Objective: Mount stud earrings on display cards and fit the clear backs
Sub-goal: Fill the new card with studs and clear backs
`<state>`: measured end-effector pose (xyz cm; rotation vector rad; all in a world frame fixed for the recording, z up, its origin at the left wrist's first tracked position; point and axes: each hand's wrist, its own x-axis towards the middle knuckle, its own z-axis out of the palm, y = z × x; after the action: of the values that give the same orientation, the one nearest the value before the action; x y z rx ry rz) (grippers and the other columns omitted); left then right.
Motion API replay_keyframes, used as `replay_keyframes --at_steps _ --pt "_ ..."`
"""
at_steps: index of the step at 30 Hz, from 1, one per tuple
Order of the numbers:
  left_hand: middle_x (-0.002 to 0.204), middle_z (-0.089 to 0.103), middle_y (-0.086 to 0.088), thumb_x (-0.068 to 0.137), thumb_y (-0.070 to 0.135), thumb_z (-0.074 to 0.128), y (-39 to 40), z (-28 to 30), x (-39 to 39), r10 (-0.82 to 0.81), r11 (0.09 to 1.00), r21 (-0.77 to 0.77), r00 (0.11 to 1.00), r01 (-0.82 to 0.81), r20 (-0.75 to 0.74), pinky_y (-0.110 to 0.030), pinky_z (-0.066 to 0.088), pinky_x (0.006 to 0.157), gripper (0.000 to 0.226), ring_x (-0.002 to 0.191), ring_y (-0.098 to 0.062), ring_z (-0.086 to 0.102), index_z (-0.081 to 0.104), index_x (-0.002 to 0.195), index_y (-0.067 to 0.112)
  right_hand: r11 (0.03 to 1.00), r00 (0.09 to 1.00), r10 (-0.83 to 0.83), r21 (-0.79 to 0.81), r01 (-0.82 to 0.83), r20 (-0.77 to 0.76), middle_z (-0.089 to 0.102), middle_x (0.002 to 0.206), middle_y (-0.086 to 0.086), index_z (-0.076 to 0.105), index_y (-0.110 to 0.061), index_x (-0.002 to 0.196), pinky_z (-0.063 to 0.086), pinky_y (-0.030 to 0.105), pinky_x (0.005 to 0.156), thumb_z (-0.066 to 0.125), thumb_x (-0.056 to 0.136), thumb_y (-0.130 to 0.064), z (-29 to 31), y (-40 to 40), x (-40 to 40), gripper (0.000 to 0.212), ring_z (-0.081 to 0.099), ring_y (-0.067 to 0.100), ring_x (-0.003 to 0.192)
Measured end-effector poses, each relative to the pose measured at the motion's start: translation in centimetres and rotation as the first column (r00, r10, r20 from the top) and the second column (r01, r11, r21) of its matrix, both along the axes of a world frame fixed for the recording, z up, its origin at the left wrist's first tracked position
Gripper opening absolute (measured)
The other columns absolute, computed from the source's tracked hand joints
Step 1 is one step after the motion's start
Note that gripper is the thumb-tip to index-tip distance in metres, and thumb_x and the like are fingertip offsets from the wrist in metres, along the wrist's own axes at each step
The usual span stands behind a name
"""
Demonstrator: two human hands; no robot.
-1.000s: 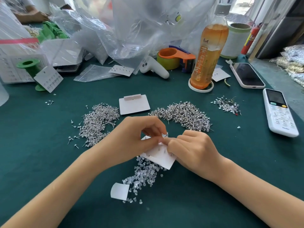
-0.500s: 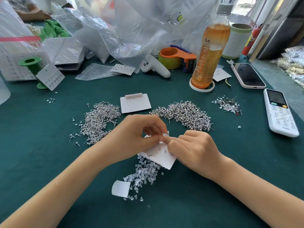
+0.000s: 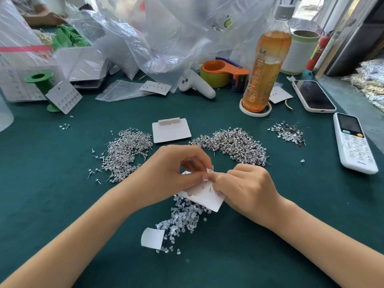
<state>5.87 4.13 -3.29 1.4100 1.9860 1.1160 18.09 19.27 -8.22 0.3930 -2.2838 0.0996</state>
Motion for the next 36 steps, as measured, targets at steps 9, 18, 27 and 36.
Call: replay_keyframes --at_steps 9,18,27,36 --pt "0.081 0.071 0.002 0.081 0.008 0.073 0.05 -0.13 0.04 0.035 0.999 0.022 0.998 -0.036 0.054 -0.033 0.055 0.078 0.013 0.076 -0.011 0.067 0.070 0.090 0.017 1.000 1.000 0.004 -0.003 -0.004 0.026 0.045 0.046 0.002 0.062 -0.005 0.056 0.038 0.028 0.037 0.066 0.081 0.000 -0.11 0.22 -0.09 0.026 0.038 0.022 0.037" --pt "0.078 0.070 0.005 0.081 0.006 0.073 -0.05 -0.28 0.26 0.039 0.999 0.028 0.999 -0.039 0.011 -0.018 0.051 0.073 0.014 0.075 -0.008 0.065 0.069 0.090 0.017 1.000 1.000 -0.001 -0.009 0.001 0.016 0.039 0.045 0.001 0.059 -0.007 0.054 0.035 0.027 0.036 0.070 0.078 0.001 -0.05 0.10 0.02 0.027 0.032 0.022 0.038" --pt "0.080 0.071 0.008 0.082 0.008 0.072 -0.01 -0.29 0.28 0.017 0.999 0.028 1.000 -0.018 0.015 -0.017 0.050 0.072 0.012 0.077 -0.007 0.065 0.070 0.089 0.018 0.998 0.999 -0.033 -0.046 0.032 -0.016 0.050 0.045 0.002 0.057 -0.008 0.053 0.036 0.027 0.035 0.061 0.087 -0.003 -0.19 0.00 0.07 0.034 0.033 0.022 0.038" --pt "0.082 0.071 0.011 0.081 0.005 0.072 -0.01 -0.09 0.19 -0.032 0.999 0.002 0.999 0.032 -0.013 -0.015 0.049 0.077 0.014 0.080 -0.006 0.065 0.070 0.088 0.017 0.999 0.998 -0.036 -0.020 0.036 -0.044 0.044 0.045 0.002 0.060 -0.006 0.053 0.036 0.027 0.035 0.063 0.080 0.003 0.16 -0.25 0.36 0.028 0.032 0.022 0.038"
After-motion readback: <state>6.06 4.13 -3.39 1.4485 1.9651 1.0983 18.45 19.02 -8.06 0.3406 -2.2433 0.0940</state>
